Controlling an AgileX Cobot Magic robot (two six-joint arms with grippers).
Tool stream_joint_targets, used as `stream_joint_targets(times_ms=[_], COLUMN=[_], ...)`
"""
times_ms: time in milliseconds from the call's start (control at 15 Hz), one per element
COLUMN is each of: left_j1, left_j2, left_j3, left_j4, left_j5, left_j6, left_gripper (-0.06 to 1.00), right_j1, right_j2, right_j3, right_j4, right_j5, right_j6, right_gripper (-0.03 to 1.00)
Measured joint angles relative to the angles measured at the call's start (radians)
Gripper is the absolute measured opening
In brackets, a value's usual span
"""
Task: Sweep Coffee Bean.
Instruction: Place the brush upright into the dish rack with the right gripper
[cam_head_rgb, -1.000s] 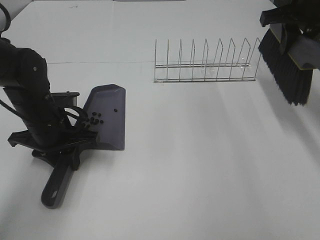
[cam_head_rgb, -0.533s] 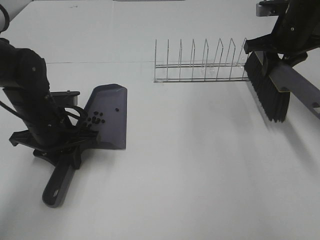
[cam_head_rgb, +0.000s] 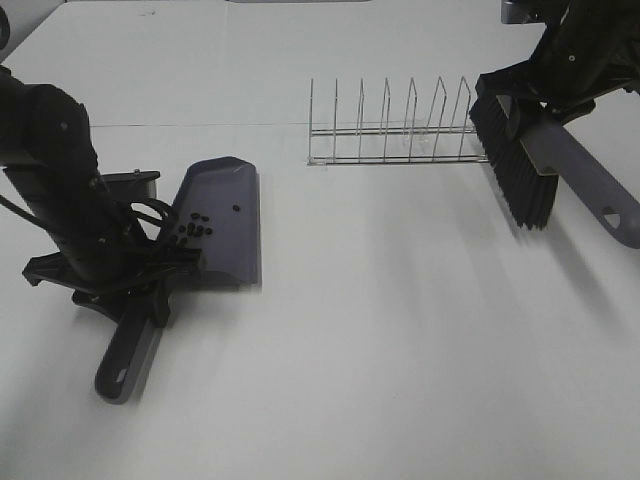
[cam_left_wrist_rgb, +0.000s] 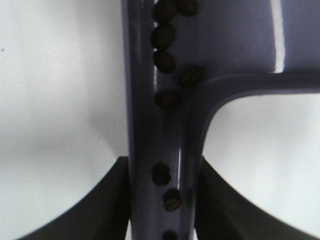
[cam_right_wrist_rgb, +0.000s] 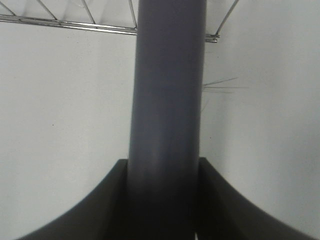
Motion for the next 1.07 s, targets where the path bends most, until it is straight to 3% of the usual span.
stream_joint_targets(times_ms=[533, 1067], left_j1=[0.000, 0.000], left_j2=[0.000, 0.000], left_j3=[-0.041, -0.041], left_j4=[-0.001, -0.001], left_j5=[0.016, 0.026], left_j6=[0.003, 0.004], left_gripper=[0.32, 0.32], right_j1=[0.000, 0.001], right_j2=[0.080, 0.096], right_j3=[-0.003, -0.106], right_j4=[-0.062, -0.092], right_j5=[-0.038, -0.033], right_j6=[0.050, 0.081], right_gripper=[0.28, 0.28])
